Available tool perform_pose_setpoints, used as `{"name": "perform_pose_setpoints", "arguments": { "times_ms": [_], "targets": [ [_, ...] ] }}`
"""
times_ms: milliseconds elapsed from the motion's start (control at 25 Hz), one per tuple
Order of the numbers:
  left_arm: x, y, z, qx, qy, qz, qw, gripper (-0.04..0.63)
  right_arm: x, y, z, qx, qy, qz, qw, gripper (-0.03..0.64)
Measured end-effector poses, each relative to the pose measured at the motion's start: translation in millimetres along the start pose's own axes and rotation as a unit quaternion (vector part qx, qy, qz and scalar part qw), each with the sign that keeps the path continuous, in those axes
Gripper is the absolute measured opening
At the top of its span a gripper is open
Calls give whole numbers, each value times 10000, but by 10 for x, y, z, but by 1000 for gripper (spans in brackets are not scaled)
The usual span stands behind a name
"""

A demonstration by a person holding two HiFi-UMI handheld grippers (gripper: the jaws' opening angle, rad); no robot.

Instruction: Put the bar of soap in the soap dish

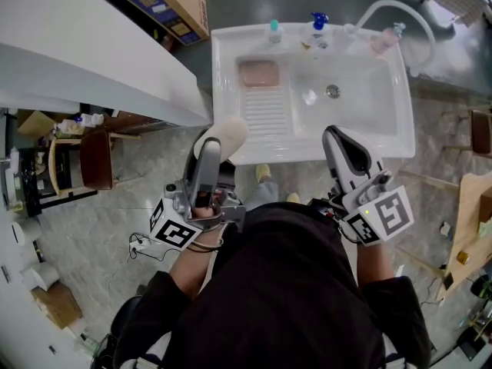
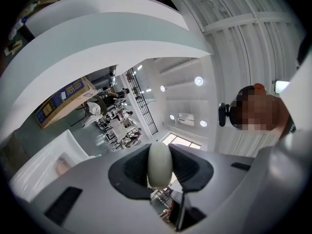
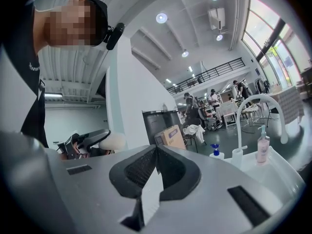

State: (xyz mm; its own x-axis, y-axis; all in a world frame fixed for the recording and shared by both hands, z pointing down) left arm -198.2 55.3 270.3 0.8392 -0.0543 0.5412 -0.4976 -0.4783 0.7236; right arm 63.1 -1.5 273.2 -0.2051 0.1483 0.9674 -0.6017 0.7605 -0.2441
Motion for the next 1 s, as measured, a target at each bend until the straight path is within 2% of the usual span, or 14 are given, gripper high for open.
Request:
{"name": "perform_pose_setpoints", "arguments": {
  "times_ms": [600, 1000],
  "targets": [
    [-298, 362, 140, 342, 138, -375, 9986, 114, 27, 167, 448, 312, -41, -232, 9992, 25],
    [-337, 418, 207, 510, 170, -491, 9973, 115, -14, 159, 458, 512, -55, -350, 9981, 25]
  ]
}}
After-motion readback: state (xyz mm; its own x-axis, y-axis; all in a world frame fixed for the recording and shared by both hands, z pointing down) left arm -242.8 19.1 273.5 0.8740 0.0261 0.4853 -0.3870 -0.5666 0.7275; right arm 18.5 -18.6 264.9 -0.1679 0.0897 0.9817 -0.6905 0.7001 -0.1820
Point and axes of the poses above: the fingertips, and each gripper's own axes: z forward along the fingers, y to its left, x out of its underside, the point moved 7 cm from there along -z, backward along the fingers, and after that the axes turned 8 degrees about -y, right-handed, at the moved point
